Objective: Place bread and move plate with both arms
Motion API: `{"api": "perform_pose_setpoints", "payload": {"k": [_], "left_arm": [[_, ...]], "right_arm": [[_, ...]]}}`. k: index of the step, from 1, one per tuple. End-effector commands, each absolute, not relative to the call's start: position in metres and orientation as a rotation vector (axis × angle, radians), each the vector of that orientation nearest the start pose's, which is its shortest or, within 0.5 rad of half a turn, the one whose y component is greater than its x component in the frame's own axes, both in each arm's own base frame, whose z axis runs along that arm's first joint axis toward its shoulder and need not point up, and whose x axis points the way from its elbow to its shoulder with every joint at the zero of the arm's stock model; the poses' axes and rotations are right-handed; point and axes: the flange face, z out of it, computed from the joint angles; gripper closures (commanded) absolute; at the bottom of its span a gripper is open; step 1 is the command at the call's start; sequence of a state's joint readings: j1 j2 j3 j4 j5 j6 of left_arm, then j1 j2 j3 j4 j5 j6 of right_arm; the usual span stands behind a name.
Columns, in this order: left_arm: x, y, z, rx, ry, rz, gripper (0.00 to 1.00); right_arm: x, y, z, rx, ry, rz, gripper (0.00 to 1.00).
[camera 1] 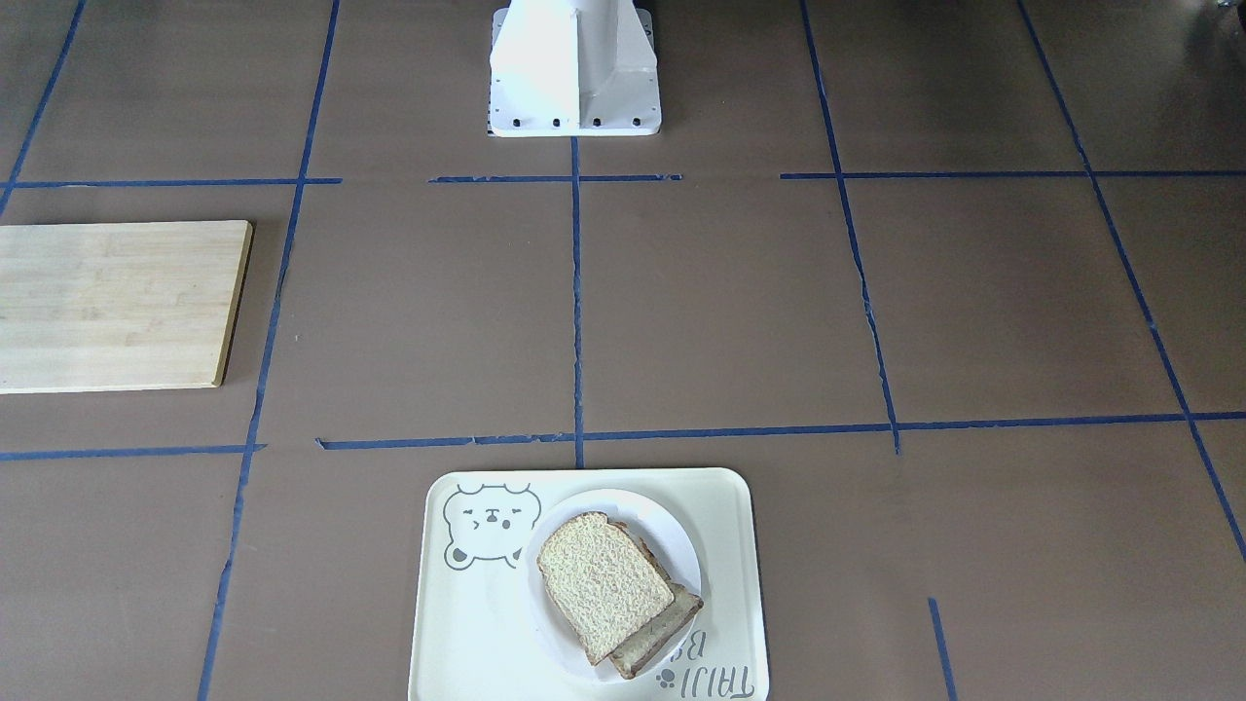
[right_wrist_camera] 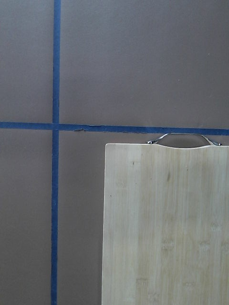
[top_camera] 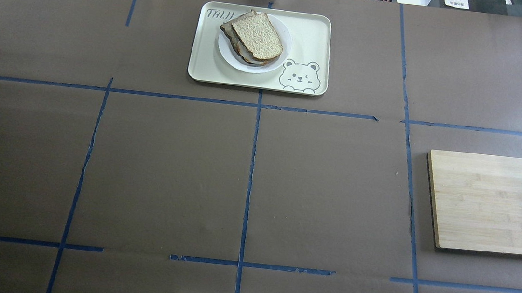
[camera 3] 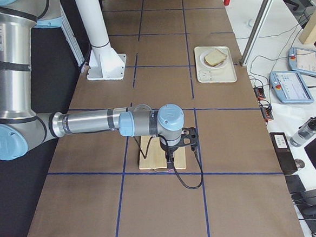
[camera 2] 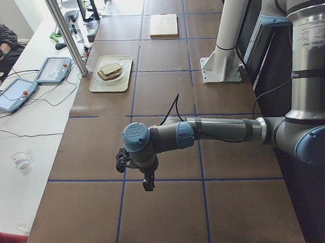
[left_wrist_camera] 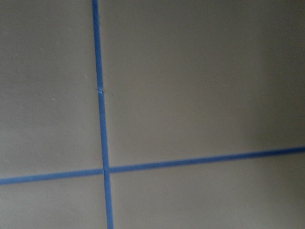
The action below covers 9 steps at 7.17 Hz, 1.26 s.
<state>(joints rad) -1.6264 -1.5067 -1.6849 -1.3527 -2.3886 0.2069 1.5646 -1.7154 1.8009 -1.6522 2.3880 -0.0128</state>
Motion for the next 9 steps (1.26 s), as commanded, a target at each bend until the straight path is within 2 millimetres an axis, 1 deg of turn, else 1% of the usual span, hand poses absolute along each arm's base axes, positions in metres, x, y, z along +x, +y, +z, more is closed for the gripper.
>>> {"api": "perform_pose_setpoints", "payload": {"k": [1, 2, 3, 4, 7, 8, 9], "left_arm": [[-0.071, -0.445, 0.656, -0.077, 0.859, 0.084, 0.0], [-0.049, -0.448, 0.657, -0.105, 0.855, 0.118, 0.0], [-0.038, -0.451, 0.656, -0.104, 0.84, 0.126, 0.0], [-0.04, -0.451, 0.66, -0.093, 0.783, 0.136, 0.0], [-0.044, -0.444, 0.667, -0.103, 0.789, 0.124, 0.0], [-0.051, -0.438, 0.67, -0.103, 0.793, 0.108, 0.0], [-0.068, -0.435, 0.668, -0.082, 0.827, 0.063, 0.0]], "right_arm": [[0.058, -0.43, 0.619, 0.005, -0.816, -0.019, 0.0], [0.058, -0.43, 0.619, 0.005, -0.816, -0.019, 0.0], [0.058, -0.43, 0.62, 0.003, -0.815, -0.019, 0.0], [0.058, -0.43, 0.619, 0.007, -0.813, -0.021, 0.0], [0.059, -0.431, 0.617, 0.012, -0.811, -0.022, 0.0], [0.06, -0.432, 0.617, 0.013, -0.811, -0.02, 0.0], [0.06, -0.433, 0.616, 0.014, -0.81, -0.02, 0.0]]}}
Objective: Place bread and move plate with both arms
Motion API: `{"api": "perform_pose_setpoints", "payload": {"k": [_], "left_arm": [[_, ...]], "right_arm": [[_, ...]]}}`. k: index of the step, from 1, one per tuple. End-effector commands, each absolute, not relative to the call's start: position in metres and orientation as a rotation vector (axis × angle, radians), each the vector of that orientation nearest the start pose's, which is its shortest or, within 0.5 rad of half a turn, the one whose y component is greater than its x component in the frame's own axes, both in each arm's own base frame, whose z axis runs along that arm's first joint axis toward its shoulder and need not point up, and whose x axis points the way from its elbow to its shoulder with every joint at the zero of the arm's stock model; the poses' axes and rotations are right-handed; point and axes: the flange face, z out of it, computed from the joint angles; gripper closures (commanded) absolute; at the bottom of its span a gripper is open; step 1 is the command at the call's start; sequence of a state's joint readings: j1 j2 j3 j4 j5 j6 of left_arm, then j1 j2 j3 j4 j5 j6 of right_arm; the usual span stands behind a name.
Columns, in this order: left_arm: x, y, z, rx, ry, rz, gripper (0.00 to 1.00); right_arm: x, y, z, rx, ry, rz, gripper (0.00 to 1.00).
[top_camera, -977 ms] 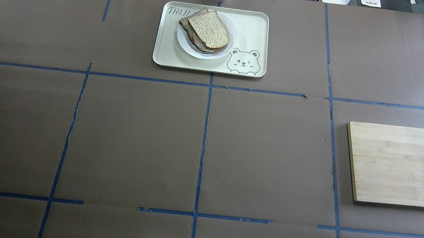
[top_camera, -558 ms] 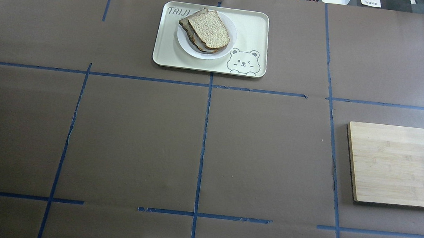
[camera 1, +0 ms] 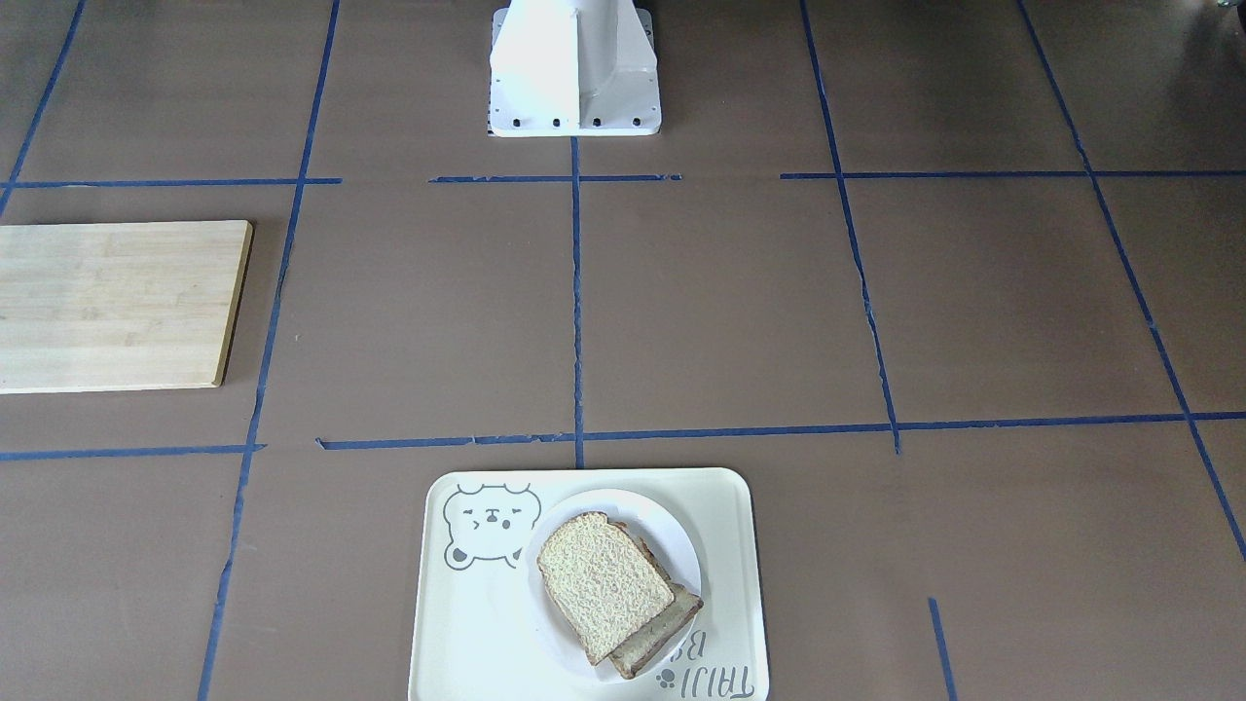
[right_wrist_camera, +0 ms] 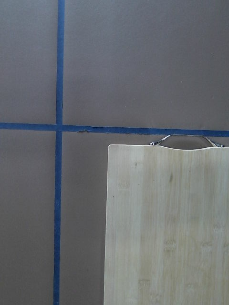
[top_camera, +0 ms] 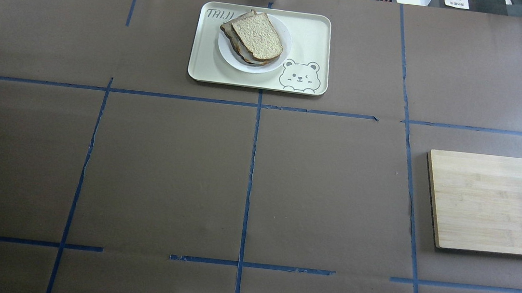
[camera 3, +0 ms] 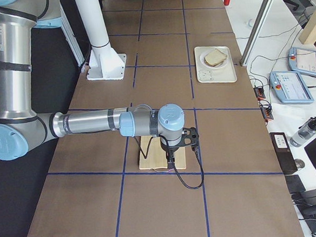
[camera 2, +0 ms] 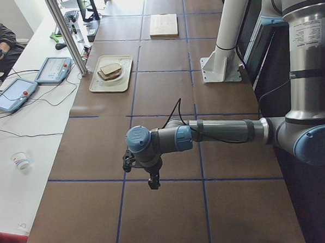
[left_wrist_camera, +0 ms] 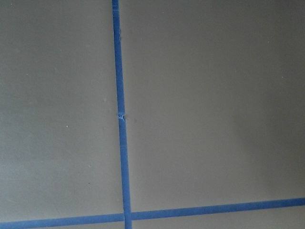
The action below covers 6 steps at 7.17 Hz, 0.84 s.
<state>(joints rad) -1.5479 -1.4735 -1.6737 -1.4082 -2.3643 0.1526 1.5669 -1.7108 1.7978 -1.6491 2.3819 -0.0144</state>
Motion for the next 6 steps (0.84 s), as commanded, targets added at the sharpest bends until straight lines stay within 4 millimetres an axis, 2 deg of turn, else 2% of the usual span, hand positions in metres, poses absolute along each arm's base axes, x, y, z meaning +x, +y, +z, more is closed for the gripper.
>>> {"api": "perform_pose_setpoints", "payload": {"k": [1, 6], "left_arm": [[-0.0743, -0.4343, 0.666, -0.071, 0.831, 0.05, 0.0], [-0.0775, -0.4378, 0.6628, -0.063, 0.825, 0.042, 0.0]], "right_arm": [[0.0618, -0.4332, 0.6156, 0.018, -0.81, -0.018, 0.0], [0.0692, -0.4293, 0.6198, 0.018, -0.798, -0.002, 0.0]]}}
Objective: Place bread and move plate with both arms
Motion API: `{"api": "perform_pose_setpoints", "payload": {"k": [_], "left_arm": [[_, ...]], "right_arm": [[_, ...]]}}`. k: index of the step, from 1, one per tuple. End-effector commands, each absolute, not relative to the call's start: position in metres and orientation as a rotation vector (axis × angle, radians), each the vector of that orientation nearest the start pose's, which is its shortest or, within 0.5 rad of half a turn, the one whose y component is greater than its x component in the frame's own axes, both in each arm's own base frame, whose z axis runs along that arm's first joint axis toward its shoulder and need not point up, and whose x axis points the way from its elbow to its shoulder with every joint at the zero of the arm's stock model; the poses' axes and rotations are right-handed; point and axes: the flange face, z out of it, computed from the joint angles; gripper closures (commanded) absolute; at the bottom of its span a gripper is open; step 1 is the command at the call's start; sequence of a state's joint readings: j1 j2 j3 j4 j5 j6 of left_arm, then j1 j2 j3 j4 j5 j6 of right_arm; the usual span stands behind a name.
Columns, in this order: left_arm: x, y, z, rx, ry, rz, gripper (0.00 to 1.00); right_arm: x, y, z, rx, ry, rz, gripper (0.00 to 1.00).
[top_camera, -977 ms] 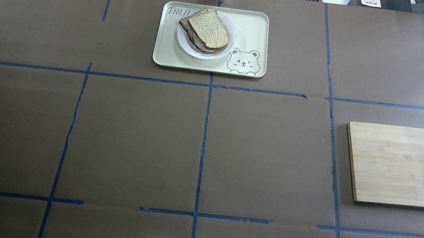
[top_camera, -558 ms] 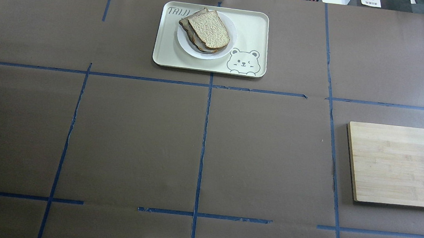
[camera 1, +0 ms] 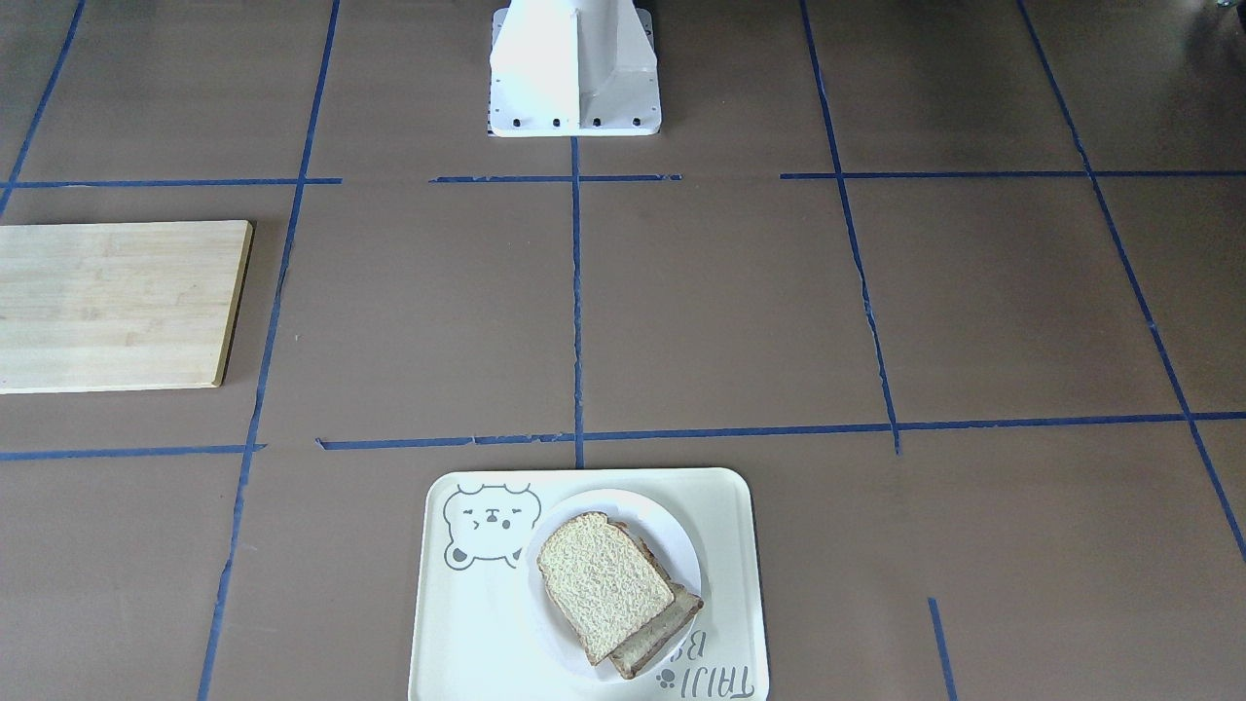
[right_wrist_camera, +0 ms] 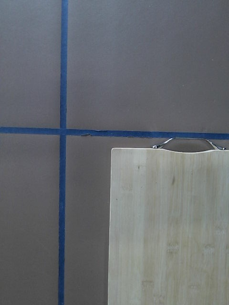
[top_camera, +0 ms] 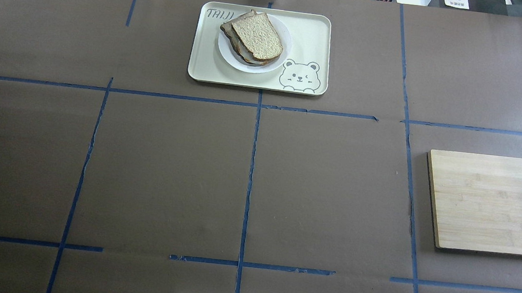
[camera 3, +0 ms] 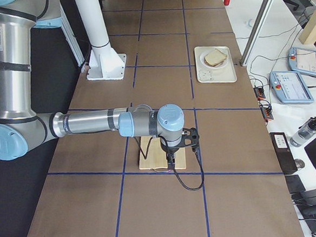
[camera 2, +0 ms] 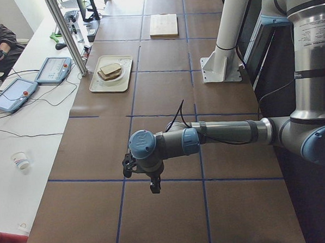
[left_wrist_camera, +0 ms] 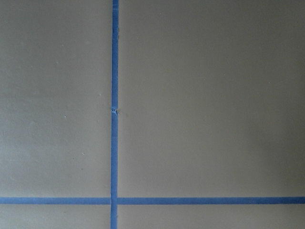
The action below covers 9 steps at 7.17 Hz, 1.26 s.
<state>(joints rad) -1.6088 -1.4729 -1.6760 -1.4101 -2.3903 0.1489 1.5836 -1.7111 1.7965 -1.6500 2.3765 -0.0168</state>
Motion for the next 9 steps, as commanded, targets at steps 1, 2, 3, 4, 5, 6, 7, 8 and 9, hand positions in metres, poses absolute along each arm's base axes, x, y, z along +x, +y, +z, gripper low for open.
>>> {"api": "perform_pose_setpoints", "payload": {"k": [1, 2, 3, 4, 5, 6, 7, 8, 9], "left_arm": [[-0.0777, -0.4371, 0.6629, -0.062, 0.822, 0.046, 0.0], [-0.0778, -0.4373, 0.6616, -0.059, 0.821, 0.048, 0.0], [-0.0779, -0.4373, 0.6617, -0.059, 0.819, 0.049, 0.0], [-0.0779, -0.4372, 0.6624, -0.06, 0.819, 0.048, 0.0], [-0.0779, -0.4371, 0.6632, -0.062, 0.819, 0.047, 0.0], [-0.0779, -0.4369, 0.6639, -0.063, 0.82, 0.047, 0.0], [-0.0779, -0.4367, 0.6654, -0.066, 0.82, 0.045, 0.0], [-0.0779, -0.4365, 0.6668, -0.068, 0.82, 0.046, 0.0], [-0.0778, -0.4363, 0.6676, -0.07, 0.82, 0.045, 0.0]], "right_arm": [[0.0721, -0.4299, 0.6199, 0.022, -0.776, -0.002, 0.0], [0.0767, -0.4309, 0.619, 0.03, -0.748, 0.001, 0.0], [0.077, -0.4308, 0.62, 0.029, -0.745, 0.001, 0.0], [0.077, -0.4315, 0.6193, 0.029, -0.745, 0.004, 0.0], [0.0769, -0.4314, 0.6201, 0.025, -0.747, 0.008, 0.0], [0.0765, -0.4306, 0.6206, 0.022, -0.751, 0.009, 0.0], [0.0763, -0.4302, 0.6209, 0.018, -0.754, 0.011, 0.0], [0.0762, -0.4306, 0.6206, 0.015, -0.756, 0.012, 0.0], [0.0762, -0.4305, 0.6207, 0.014, -0.756, 0.012, 0.0]]}}
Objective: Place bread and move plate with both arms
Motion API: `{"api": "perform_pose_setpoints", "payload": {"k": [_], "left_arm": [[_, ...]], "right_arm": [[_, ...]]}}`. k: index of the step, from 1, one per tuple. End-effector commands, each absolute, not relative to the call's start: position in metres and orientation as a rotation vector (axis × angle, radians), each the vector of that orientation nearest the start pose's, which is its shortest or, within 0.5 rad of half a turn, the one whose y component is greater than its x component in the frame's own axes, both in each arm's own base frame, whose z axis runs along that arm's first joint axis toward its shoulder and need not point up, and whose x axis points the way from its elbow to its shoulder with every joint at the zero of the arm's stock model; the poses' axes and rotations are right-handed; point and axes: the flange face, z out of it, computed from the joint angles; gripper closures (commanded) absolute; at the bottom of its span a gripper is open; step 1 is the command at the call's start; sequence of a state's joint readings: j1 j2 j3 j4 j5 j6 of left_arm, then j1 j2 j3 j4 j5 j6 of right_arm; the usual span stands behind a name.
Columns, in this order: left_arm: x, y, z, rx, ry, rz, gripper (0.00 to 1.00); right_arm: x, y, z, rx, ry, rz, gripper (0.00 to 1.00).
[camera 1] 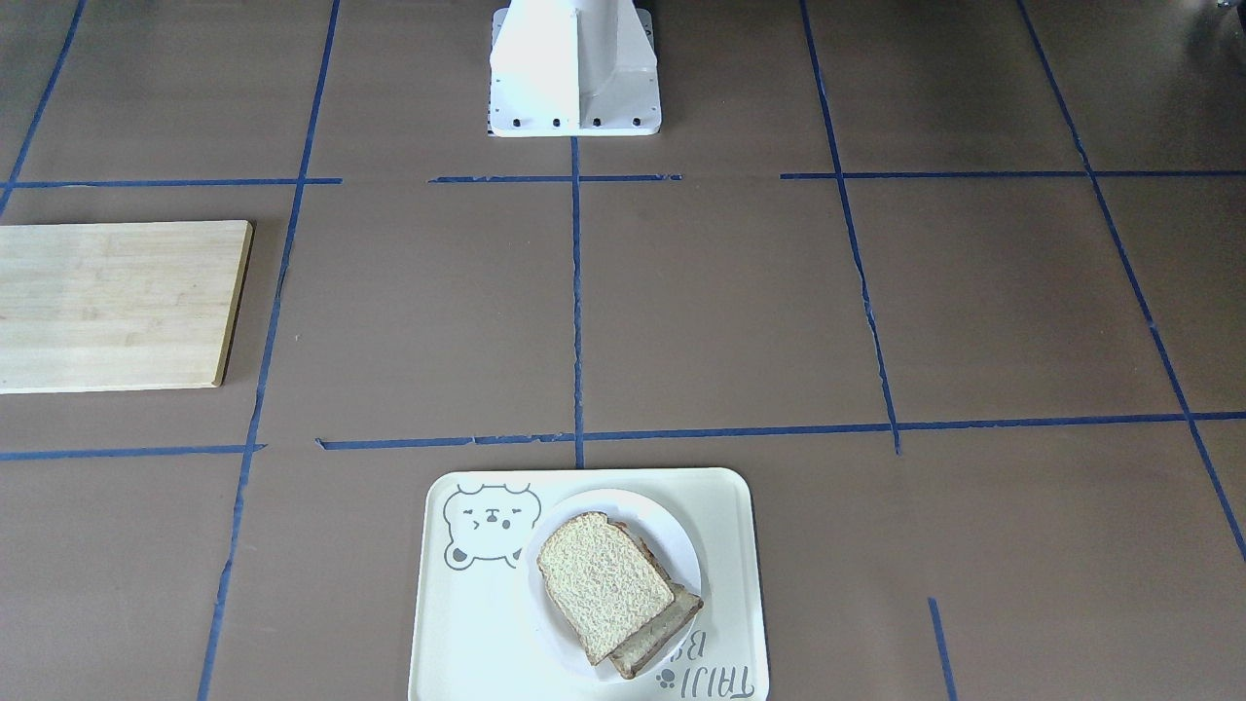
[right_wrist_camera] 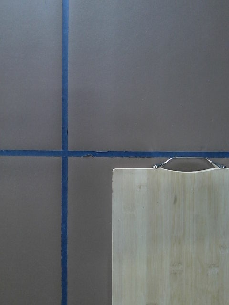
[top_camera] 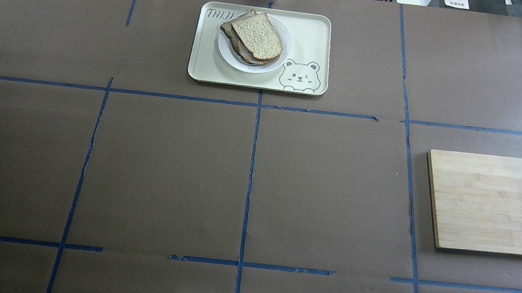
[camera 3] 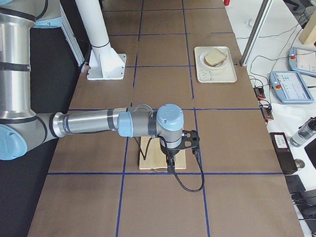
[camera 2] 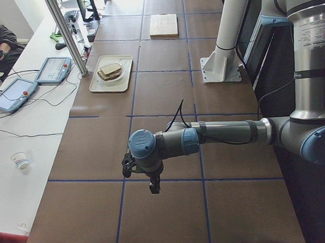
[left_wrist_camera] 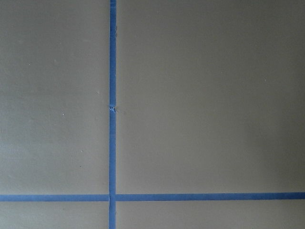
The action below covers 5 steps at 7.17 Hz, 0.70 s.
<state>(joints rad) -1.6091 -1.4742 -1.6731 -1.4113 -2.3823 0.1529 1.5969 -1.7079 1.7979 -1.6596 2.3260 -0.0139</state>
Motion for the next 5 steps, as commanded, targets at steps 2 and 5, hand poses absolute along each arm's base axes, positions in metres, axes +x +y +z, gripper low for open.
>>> {"api": "perform_pose_setpoints", "payload": {"k": [2, 5], "left_arm": [[-0.0778, -0.4363, 0.6676, -0.07, 0.82, 0.045, 0.0], [-0.0778, -0.4363, 0.6676, -0.069, 0.82, 0.046, 0.0]], "right_arm": [[0.0761, -0.4299, 0.6211, 0.014, -0.758, 0.012, 0.0], [0.0754, -0.4304, 0.6212, 0.017, -0.758, 0.009, 0.0]]}}
